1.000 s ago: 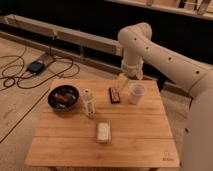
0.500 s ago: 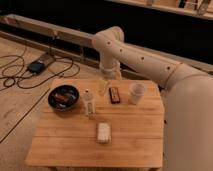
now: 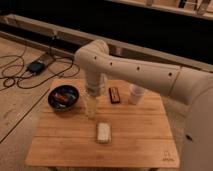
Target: Move the arm in a circular motion
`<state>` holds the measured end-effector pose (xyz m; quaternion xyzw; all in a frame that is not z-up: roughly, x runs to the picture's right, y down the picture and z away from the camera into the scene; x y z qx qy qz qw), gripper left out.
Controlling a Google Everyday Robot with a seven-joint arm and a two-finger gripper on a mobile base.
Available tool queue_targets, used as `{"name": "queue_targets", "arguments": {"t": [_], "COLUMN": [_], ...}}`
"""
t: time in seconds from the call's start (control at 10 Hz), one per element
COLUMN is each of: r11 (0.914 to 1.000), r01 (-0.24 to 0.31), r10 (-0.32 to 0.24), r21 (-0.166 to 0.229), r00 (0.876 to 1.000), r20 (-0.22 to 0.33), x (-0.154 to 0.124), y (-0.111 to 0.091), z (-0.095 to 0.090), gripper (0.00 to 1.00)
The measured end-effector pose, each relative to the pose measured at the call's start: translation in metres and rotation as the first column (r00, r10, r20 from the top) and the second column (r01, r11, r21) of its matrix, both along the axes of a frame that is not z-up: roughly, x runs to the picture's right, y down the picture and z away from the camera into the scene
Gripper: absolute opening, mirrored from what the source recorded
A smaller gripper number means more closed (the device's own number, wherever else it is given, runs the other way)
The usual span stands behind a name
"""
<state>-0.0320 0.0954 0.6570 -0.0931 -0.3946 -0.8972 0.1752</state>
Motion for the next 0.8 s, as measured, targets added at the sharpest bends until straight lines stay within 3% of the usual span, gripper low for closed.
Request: {"name": "queue_targets", "arguments": {"t": [0.2, 0.4, 0.7, 0.8], "r11": [0.9989, 0.9989, 0.9985, 0.9935], "r01": [0.046, 0.045, -0.054, -0.107], "r10": [-0.045, -0.045, 0.054, 0.112], "r21": [-0.012, -0.016, 0.008, 0.039], "r00": [0.998, 0.999, 0.990, 0.974], "r20": [0.033, 0.012, -0.129, -0.195], "x": [0.015, 0.043, 0.119, 0.150], "y": [0.024, 0.033, 0.022, 0.007], "z": [-0.028, -0.041, -0.036, -0.028], "gripper": [0.80, 0.80, 0.80, 0.80]}}
